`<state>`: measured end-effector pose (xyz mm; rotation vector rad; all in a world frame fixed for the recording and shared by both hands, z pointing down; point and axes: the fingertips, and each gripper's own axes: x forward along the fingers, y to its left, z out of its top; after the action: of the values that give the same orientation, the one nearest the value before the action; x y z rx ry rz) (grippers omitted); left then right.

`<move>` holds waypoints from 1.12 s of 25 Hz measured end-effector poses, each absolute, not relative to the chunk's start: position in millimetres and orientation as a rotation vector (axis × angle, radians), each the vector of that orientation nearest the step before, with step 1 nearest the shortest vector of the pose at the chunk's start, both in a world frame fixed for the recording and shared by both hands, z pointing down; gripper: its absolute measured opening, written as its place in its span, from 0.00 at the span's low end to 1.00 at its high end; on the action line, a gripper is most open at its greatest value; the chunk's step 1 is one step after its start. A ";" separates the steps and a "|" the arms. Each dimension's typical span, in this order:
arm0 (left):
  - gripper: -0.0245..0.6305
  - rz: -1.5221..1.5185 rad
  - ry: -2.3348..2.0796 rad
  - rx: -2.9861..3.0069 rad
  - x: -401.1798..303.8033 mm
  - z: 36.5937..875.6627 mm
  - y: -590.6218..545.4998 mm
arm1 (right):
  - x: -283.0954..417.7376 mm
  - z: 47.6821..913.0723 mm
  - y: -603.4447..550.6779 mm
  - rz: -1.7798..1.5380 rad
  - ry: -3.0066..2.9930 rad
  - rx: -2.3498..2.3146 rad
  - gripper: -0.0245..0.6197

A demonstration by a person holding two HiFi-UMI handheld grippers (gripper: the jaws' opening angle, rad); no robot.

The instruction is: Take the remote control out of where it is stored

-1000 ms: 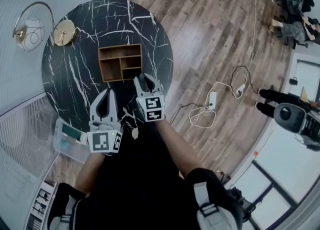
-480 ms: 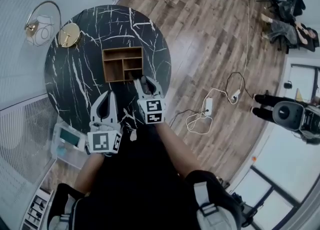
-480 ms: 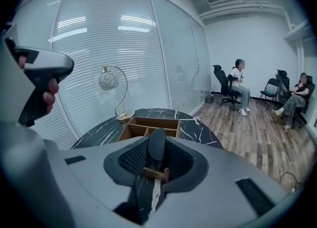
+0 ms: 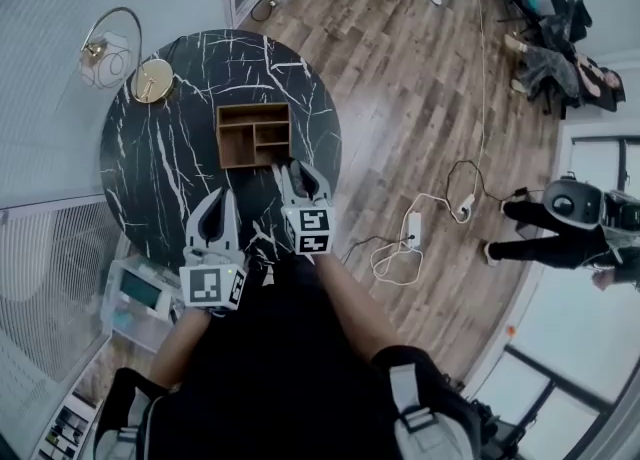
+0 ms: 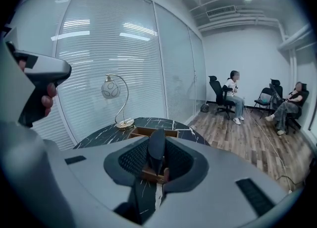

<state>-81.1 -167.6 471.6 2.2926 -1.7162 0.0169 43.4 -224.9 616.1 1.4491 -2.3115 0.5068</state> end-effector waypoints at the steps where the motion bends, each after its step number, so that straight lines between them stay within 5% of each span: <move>1: 0.05 0.009 -1.720 2.293 -84.4 469.0 -163.5 | 42.1 612.0 -222.1 0.496 -2.314 1.456 0.19; 14: 0.05 -0.011 -1.686 2.378 -120.6 448.2 -115.4 | 36.0 537.4 -168.6 0.419 -2.364 1.618 0.19; 28: 0.05 -0.001 -1.706 2.401 -82.8 442.4 -70.0 | 60.1 504.6 -111.8 0.393 -2.433 1.618 0.19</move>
<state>-82.8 -70.0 442.4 2.4006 -1.7065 -0.0006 60.1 -111.8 504.6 1.6177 -2.4331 0.3934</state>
